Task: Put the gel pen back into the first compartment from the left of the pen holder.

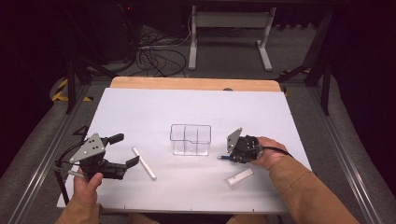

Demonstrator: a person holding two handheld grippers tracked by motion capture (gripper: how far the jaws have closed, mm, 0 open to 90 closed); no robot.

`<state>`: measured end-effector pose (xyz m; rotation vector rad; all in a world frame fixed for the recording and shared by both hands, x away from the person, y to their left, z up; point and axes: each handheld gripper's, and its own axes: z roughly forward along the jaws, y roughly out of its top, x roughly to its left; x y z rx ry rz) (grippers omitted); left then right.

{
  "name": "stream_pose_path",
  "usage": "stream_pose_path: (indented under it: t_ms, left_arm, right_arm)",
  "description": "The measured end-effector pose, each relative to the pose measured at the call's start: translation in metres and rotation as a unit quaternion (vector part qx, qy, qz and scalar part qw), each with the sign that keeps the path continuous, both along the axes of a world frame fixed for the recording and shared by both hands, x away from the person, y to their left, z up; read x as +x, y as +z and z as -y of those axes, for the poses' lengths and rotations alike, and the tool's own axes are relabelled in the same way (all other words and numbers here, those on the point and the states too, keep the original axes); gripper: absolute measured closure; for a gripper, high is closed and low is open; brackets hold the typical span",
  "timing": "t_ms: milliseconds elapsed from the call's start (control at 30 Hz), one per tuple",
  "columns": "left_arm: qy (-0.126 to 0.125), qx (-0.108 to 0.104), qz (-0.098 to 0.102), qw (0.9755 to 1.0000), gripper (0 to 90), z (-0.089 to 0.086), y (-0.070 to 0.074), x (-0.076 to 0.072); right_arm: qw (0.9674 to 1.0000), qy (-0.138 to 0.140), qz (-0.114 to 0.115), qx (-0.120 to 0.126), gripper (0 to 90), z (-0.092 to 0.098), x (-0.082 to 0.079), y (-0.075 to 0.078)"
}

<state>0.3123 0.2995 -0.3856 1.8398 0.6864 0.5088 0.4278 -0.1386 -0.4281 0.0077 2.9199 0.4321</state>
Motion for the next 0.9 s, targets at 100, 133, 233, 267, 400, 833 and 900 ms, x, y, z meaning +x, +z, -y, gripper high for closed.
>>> stream_pose_path:
  t_ms: [100,133,233,267,400,833,900]
  left_arm:
    - [0.0,-0.003,-0.001,1.0,6.6,0.0,0.0,0.0]
    - [0.001,-0.004,0.001,1.0,6.6,-0.001,0.0,0.0]
    - [0.001,-0.006,0.0,1.0,6.7,-0.001,0.0,0.0]
    - [0.001,-0.006,0.0,1.0,6.7,-0.001,0.0,0.0]
    - [0.001,-0.006,0.0,1.0,6.7,-0.001,0.0,0.0]
    - [0.002,-0.007,0.001,1.0,6.7,-0.002,0.0,0.0]
    - [0.003,-0.007,0.001,1.0,6.7,-0.002,0.0,0.0]
  right_arm:
    - [0.9998,0.0,0.009,0.016,79.7,0.003,0.0,0.008]
    - [0.9997,-0.002,0.012,0.022,79.7,0.003,-0.001,0.012]
    - [0.9991,0.0,0.02,0.038,79.7,0.005,-0.004,0.024]
    - [0.9989,0.003,0.023,0.041,79.7,0.005,-0.004,0.026]
    - [0.9986,0.009,0.029,0.044,79.7,0.007,-0.007,0.034]
    - [0.9942,0.014,0.039,0.099,79.6,0.006,-0.016,0.058]
    - [0.9922,0.014,0.038,0.118,79.6,0.005,-0.017,0.065]
